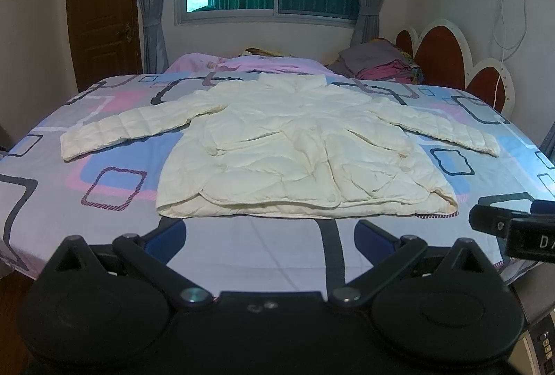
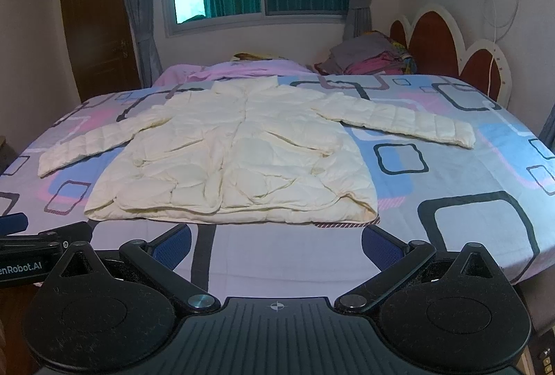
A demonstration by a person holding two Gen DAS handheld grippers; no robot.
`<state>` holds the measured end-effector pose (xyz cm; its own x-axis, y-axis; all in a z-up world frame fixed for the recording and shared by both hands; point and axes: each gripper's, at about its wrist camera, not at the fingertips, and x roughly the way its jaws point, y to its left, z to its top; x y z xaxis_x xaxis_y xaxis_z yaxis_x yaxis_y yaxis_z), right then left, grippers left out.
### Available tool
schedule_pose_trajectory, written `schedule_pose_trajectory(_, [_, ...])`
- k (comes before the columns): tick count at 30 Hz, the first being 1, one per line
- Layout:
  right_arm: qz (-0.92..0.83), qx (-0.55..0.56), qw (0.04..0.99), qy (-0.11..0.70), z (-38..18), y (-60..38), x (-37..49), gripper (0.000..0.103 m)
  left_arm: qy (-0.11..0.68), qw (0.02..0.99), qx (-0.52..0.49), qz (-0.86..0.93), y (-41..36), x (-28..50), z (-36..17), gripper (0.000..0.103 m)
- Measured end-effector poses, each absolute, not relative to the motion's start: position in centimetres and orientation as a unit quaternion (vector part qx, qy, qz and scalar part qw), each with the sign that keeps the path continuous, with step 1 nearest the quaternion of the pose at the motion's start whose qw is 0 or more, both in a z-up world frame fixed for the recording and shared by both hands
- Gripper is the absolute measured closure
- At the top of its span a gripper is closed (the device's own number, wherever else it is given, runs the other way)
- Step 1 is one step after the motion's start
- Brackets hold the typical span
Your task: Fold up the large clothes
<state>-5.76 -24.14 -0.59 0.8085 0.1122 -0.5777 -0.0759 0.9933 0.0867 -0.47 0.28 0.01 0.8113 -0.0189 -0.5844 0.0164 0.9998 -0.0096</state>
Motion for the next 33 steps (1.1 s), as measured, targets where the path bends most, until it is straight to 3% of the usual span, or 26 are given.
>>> schedule_pose_trajectory(33, [0.049, 0.026, 0.950, 0.306, -0.5, -24.7, -5.6, 0.000, 0.309, 0.951, -0.002, -0.011, 0.1, 0.1, -0.5, 0.000])
